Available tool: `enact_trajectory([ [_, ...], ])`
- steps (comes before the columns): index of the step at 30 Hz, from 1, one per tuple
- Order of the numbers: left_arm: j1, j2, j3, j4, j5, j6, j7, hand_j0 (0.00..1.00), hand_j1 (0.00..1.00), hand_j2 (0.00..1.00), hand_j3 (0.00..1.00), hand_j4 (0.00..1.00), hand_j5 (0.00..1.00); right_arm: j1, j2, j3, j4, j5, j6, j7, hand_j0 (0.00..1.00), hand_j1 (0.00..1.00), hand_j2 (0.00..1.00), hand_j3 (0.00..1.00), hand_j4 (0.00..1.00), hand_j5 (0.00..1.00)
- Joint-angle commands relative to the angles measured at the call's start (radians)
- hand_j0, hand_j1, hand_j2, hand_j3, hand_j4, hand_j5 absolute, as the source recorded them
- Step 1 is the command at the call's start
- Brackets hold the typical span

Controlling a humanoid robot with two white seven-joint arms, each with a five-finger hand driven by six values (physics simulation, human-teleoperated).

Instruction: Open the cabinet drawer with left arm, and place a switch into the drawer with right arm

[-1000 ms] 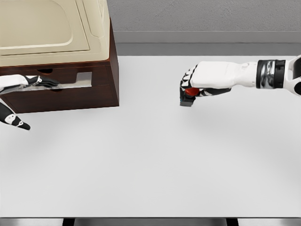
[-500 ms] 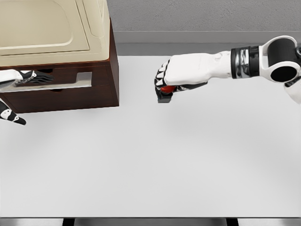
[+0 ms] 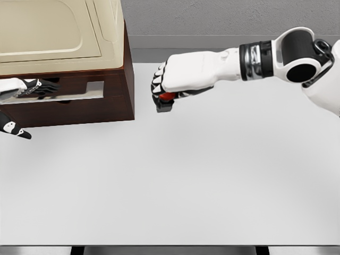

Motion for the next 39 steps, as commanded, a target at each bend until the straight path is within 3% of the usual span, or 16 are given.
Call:
enact_trajectory([
  [1,0.001,0.000,0.002,-0.005,0.009,0.002,0.000,1.00,1.00,1.00,1.00,1.00,1.00,-0.002,0.016,0.000,-0.001,-0.006,0.003,-0.001,0.50,0.50,0.50,0.50,0.50,0.50],
  [7,0.041,0.015,0.000,-0.049,0.015,0.000,0.000,1.00,1.00,1.00,1.00,1.00,1.00,-0.032,0.045,0.000,-0.002,-0.007,0.003,-0.001,0.50,0.50,0.50,0.50,0.50,0.50],
  [14,0.044,0.043,-0.006,-0.060,0.034,-0.001,0.000,1.00,1.00,1.00,1.00,1.00,1.00,-0.061,0.048,-0.002,-0.013,-0.041,0.003,-0.001,0.50,0.50,0.50,0.50,0.50,0.50],
  [28,0.072,0.106,-0.010,-0.063,0.115,0.000,0.000,1.00,1.00,1.00,1.00,1.00,1.00,-0.083,-0.001,0.000,-0.051,-0.063,0.003,-0.001,0.50,0.50,0.50,0.50,0.50,0.50],
  [39,0.103,0.124,-0.006,-0.065,0.121,-0.008,0.000,1.00,1.00,1.00,1.00,1.00,1.00,-0.120,0.004,0.000,-0.054,-0.132,0.003,-0.001,0.50,0.50,0.50,0.50,0.50,0.50],
])
